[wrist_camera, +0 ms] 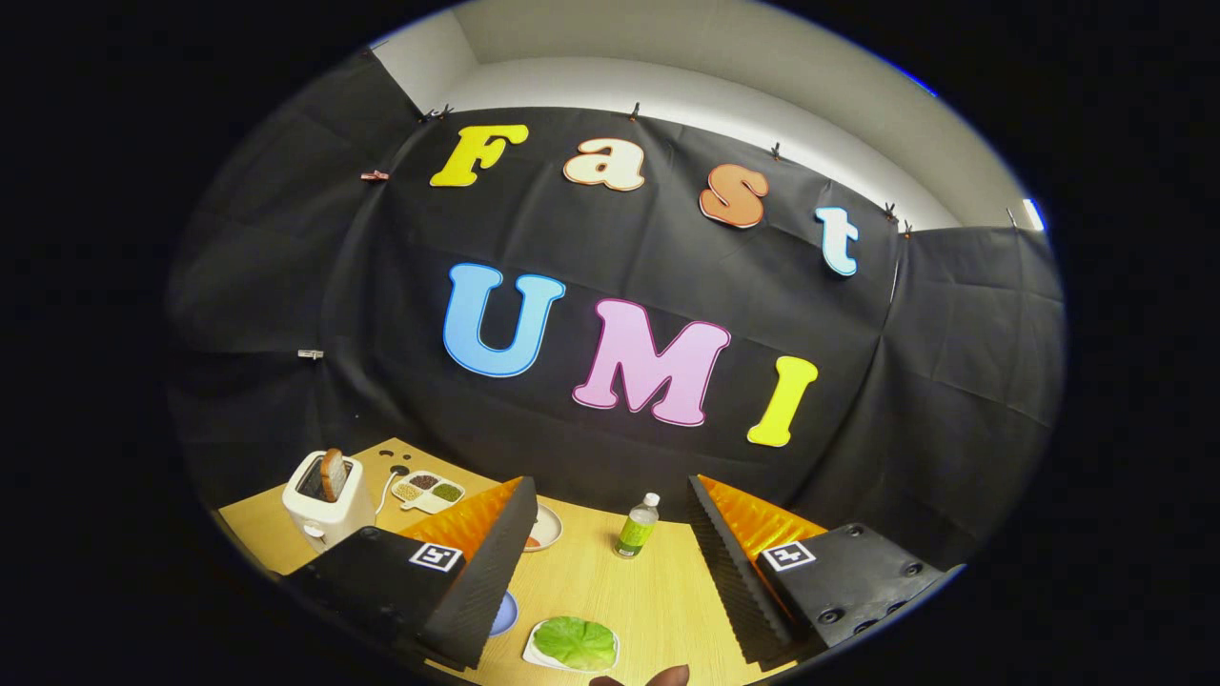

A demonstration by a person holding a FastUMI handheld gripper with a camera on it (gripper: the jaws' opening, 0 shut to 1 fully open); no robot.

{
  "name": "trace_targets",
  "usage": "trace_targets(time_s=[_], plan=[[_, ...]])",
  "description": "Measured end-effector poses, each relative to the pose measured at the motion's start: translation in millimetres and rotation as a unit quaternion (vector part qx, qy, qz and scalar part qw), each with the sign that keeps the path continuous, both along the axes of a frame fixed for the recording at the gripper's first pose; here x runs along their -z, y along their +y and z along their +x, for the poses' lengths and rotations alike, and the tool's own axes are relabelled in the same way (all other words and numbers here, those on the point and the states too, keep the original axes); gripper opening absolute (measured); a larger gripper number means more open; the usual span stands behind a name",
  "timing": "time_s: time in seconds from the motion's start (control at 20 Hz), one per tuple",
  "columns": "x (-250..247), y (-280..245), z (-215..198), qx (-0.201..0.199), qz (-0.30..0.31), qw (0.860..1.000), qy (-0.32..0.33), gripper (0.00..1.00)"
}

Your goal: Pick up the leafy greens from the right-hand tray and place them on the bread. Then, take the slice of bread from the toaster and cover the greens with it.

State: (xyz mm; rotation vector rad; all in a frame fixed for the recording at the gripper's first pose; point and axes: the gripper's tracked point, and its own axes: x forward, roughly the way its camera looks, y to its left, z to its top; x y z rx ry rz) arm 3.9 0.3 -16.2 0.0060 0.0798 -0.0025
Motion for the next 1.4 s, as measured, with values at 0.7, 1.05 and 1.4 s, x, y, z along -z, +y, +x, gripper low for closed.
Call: trace_targets(time_s=[0.7,1.05,1.4], plan=[[47.1,21.3,6.6,-0.078,0.020,0.995,0.053,0.98],[153.3,29.0,-0.4,-0.153,-0.004,0.974,0.169,0.98],[262.9,36.6,-5.1,-0.219,-0.038,0.937,0.269,0.96]])
